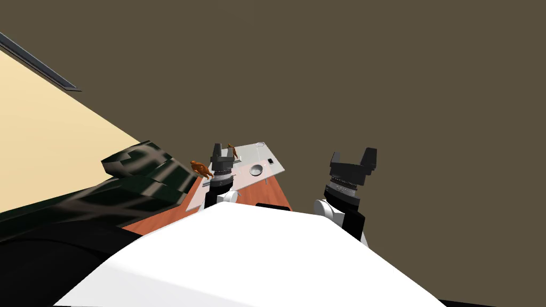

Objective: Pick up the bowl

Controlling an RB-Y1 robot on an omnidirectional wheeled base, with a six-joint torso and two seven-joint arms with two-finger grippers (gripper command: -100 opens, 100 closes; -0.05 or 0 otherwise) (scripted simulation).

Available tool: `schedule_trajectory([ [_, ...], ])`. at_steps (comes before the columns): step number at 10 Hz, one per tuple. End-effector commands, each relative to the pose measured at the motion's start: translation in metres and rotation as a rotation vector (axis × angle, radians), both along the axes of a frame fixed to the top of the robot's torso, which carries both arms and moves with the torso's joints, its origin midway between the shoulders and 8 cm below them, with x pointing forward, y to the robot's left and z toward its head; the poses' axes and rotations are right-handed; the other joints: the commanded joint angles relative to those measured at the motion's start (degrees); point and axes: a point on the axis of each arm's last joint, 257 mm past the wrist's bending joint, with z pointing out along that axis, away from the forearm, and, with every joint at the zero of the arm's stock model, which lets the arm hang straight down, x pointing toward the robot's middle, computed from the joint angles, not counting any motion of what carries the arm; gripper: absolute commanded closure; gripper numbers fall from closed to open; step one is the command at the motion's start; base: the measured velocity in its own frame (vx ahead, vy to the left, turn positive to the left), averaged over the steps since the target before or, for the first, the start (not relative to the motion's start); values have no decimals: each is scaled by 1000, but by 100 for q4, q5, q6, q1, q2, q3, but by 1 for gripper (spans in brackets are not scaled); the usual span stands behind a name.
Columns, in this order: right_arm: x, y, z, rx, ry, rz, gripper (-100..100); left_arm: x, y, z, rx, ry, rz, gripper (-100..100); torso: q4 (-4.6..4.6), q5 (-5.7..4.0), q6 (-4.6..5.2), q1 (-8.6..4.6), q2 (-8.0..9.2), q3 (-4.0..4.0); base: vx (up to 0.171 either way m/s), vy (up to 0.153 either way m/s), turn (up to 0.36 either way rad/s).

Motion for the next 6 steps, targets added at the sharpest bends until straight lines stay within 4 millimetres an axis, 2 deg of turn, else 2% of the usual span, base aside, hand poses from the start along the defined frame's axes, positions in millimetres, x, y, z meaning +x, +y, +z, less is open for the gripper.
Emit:
schedule_trajectory([
  [1, 0, 0, 0, 0, 0, 0, 0, 10, -2, -6, 34, 33, -14, -100, 0, 0, 0, 0, 0, 0, -57, -34, -79],
  [3, 0, 0, 0, 0, 0, 0, 0, 24, -1, -14, 60, 77, -19, -100, 6, -5, 1, -22, 27, 15, -89, -77, -86],
  [6, 0, 0, 0, 0, 0, 0, 0, 52, 5, -31, 86, 159, -13, -100, 11, -6, 1, -26, 49, 29, -132, -76, -101],
])
